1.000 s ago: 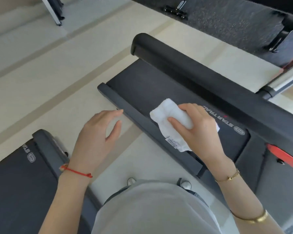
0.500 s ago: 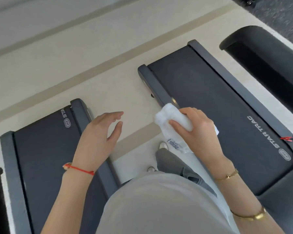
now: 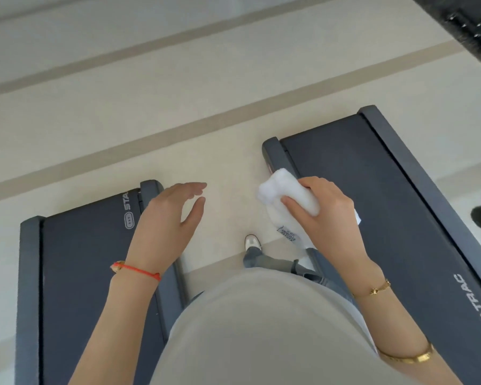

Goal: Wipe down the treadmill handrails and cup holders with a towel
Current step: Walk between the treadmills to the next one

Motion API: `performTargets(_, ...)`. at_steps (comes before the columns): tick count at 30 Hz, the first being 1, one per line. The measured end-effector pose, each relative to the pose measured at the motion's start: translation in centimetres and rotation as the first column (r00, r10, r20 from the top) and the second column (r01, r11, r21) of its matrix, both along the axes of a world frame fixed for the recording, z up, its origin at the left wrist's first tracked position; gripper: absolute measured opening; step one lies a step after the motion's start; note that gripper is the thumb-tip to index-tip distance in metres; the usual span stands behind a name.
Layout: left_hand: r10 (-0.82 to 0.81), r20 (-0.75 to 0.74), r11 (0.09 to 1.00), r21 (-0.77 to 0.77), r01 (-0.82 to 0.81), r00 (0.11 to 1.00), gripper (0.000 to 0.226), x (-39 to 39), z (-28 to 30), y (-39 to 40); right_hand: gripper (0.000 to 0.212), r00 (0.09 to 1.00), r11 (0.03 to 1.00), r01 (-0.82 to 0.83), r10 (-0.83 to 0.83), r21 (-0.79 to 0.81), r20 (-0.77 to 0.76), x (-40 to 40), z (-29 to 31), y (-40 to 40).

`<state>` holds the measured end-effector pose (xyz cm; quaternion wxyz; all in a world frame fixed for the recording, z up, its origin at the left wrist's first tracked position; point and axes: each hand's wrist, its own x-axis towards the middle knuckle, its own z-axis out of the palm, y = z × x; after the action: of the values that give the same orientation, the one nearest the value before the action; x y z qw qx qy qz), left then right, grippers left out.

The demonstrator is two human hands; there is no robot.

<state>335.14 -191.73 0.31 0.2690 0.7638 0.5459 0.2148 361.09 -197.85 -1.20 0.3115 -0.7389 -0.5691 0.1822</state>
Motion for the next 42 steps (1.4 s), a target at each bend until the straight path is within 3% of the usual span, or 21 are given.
performTargets(7, 0.033, -0.006, 0.999, 0.023, -0.033, 0.999, 0.035, 2.4, 0.7, 12.9, 0.026, 0.999, 0.999, -0.033, 0.032, 0.034, 0.029, 3.0, 0.9, 13.9)
performTargets(12, 0.044, -0.006, 0.999, 0.018, -0.043, 0.999, 0.024, 3.9, 0.0, 21.1, 0.026, 0.999, 0.999, -0.034, 0.034, -0.006, 0.003, 4.5, 0.6, 21.9)
performTargets(21, 0.019, -0.029, 0.999, 0.036, -0.018, 0.999, 0.026, 6.1, -1.9, 39.2, 0.025, 0.999, 0.999, 0.037, -0.037, -0.014, -0.016, 6.2, -1.4, 38.5)
performTargets(29, -0.119, -0.113, 0.990, 0.060, 0.126, 0.987, 0.026, 9.5, -0.5, 58.0, 0.026, 0.986, 0.984, 0.168, -0.168, 0.053, -0.014, 8.2, -0.6, 54.4)
performTargets(42, -0.420, -0.110, 0.907, -0.015, 0.421, 0.901, 0.026, 21.4, -0.5, 79.0, 0.025, 0.890, 0.889, 0.454, -0.455, 0.054, 0.014, 16.9, -1.3, 68.3)
